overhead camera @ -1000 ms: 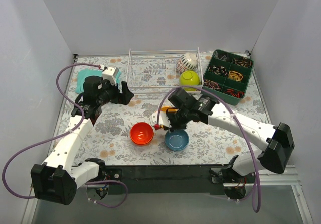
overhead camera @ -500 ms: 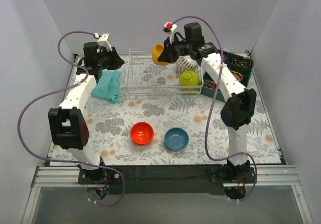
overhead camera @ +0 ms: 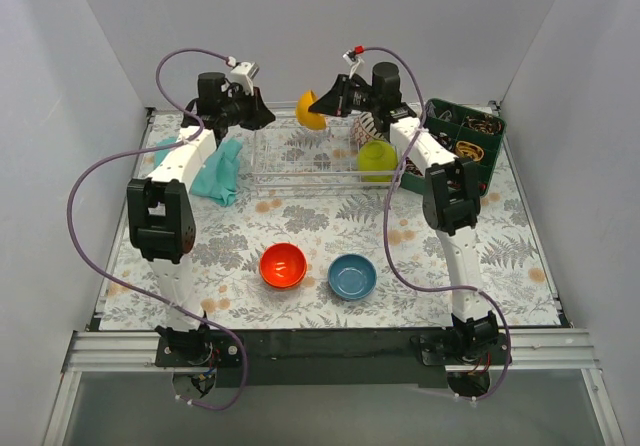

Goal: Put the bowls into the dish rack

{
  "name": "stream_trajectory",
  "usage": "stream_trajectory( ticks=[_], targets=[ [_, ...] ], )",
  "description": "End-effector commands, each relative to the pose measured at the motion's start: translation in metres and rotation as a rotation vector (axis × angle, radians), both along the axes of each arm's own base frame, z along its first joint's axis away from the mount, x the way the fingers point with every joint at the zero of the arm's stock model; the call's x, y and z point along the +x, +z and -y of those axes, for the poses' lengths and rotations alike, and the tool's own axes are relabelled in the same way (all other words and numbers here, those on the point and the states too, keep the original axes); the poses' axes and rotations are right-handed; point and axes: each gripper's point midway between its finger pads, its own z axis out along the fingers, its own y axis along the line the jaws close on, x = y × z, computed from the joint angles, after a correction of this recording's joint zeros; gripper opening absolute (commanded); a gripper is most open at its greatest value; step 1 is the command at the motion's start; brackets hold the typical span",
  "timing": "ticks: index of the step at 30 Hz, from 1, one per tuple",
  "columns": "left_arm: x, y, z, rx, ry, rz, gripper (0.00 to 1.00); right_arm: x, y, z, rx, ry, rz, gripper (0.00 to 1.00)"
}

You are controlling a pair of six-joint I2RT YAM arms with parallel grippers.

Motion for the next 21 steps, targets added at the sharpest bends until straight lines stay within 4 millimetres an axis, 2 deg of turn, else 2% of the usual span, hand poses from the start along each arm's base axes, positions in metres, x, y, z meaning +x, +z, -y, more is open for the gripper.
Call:
stream_trajectory(
  ticks=[1,2,3,4,5,6,8,9,11,12,21],
  targets=[
    [0.023,0.020,0.014,0.042,-0.032,0.110,0.00,0.025,0.013,-0.008,0.147,-0.035,0.025,0.01],
    [0.028,0.012,0.018,0.050,-0.031,0.102,0.00,0.030,0.015,-0.009,0.157,-0.052,0.030,0.01],
    [0.028,0.012,0.025,0.057,-0.046,0.111,0.00,0.034,0.006,-0.012,0.161,-0.058,0.019,0.01],
    [0.030,0.014,0.029,0.061,-0.054,0.123,0.00,0.035,0.005,-0.014,0.165,-0.061,0.017,0.01],
    [0.033,0.006,0.034,0.066,-0.065,0.117,0.00,0.038,0.005,-0.014,0.171,-0.073,0.017,0.01],
    [0.034,0.004,0.037,0.073,-0.073,0.122,0.00,0.040,-0.003,-0.017,0.169,-0.073,0.007,0.01],
    [0.038,0.000,0.046,0.075,-0.083,0.122,0.00,0.043,-0.006,-0.018,0.176,-0.085,-0.003,0.01],
    [0.041,-0.010,0.048,0.075,-0.082,0.106,0.00,0.046,-0.012,-0.018,0.175,-0.092,-0.015,0.01],
    [0.043,-0.014,0.054,0.078,-0.085,0.103,0.00,0.048,-0.017,-0.019,0.178,-0.101,-0.029,0.01],
    [0.045,-0.022,0.058,0.084,-0.084,0.093,0.00,0.050,-0.026,-0.017,0.174,-0.108,-0.047,0.01],
    [0.053,-0.043,0.069,0.096,-0.085,0.074,0.00,0.057,-0.052,-0.022,0.179,-0.129,-0.112,0.01]
  ],
)
